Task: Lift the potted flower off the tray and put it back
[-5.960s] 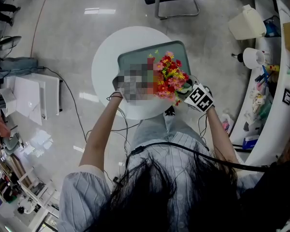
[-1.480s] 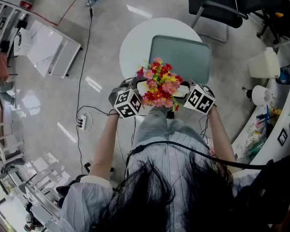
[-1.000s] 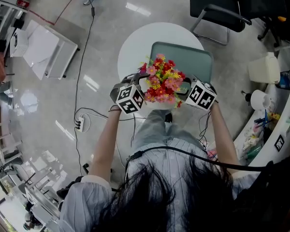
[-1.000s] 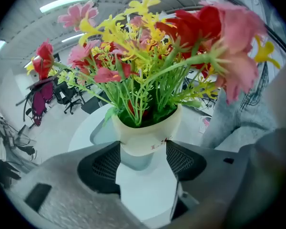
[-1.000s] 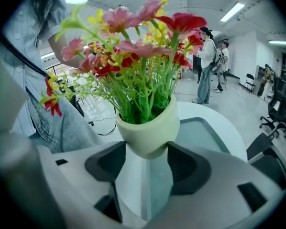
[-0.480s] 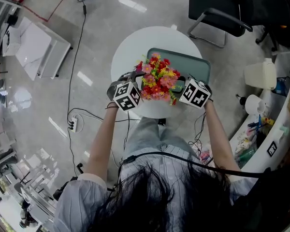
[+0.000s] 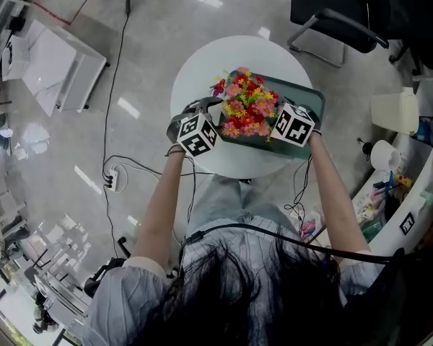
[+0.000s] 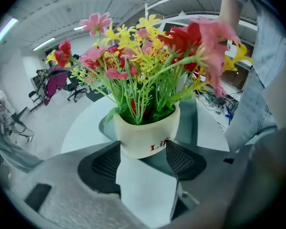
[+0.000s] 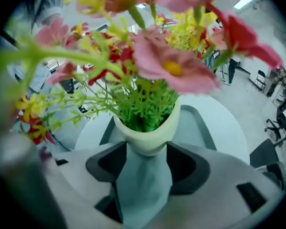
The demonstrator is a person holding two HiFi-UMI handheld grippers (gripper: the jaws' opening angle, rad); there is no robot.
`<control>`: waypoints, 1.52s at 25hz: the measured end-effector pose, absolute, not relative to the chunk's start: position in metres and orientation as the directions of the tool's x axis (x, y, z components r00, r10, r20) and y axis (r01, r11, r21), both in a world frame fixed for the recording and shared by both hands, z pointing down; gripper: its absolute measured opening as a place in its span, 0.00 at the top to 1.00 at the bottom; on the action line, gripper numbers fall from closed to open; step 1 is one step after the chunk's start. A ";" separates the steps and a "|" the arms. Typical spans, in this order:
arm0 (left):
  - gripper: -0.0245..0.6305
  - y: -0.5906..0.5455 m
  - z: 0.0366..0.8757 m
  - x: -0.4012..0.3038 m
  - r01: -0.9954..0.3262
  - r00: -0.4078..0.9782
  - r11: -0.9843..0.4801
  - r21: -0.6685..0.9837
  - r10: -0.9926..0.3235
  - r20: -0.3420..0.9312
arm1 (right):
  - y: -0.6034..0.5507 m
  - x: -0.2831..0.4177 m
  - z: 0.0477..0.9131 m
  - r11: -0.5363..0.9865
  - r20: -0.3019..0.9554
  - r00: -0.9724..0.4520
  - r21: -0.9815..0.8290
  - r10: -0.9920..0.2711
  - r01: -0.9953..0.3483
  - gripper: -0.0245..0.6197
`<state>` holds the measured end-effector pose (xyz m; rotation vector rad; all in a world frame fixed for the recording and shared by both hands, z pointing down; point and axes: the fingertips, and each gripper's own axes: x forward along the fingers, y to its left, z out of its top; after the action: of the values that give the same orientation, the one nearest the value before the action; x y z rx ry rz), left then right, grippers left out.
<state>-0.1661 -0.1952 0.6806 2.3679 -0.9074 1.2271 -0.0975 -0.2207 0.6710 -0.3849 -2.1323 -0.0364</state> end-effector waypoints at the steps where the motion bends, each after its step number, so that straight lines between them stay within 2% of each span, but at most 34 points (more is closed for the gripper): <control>1: 0.49 -0.197 0.679 -0.166 -0.678 0.433 -0.735 -0.001 -0.400 0.807 | -0.224 -0.098 0.670 0.951 0.818 -0.515 -0.120 0.258 0.286 0.54; 10: 0.48 -0.198 0.694 -0.159 -0.711 0.419 -0.703 0.016 -0.405 0.813 | -0.227 -0.091 0.674 0.955 0.834 -0.499 -0.101 0.234 0.277 0.54; 19: 0.48 -0.189 0.708 -0.159 -0.760 0.453 -0.638 0.128 -0.377 0.808 | -0.228 -0.088 0.674 0.981 0.815 -0.546 -0.140 0.193 0.137 0.54; 25: 0.48 -0.173 0.702 -0.163 -0.793 0.455 -0.589 0.152 -0.408 0.792 | -0.230 -0.076 0.673 0.987 0.806 -0.573 -0.152 0.149 0.043 0.54; 33: 0.49 -0.165 0.652 -0.192 -0.896 0.417 -0.395 0.203 -0.589 0.692 | -0.231 -0.060 0.636 0.966 0.723 -0.691 -0.184 0.008 -0.181 0.54; 38: 0.49 -0.152 0.618 -0.196 -0.919 0.387 -0.341 0.199 -0.681 0.622 | -0.219 -0.046 0.608 0.939 0.662 -0.745 -0.197 -0.084 -0.281 0.54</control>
<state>-0.1957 -0.1515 0.6176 2.1258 -1.3684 0.5970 -0.0456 -0.2192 0.6080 0.2572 -2.3991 0.3724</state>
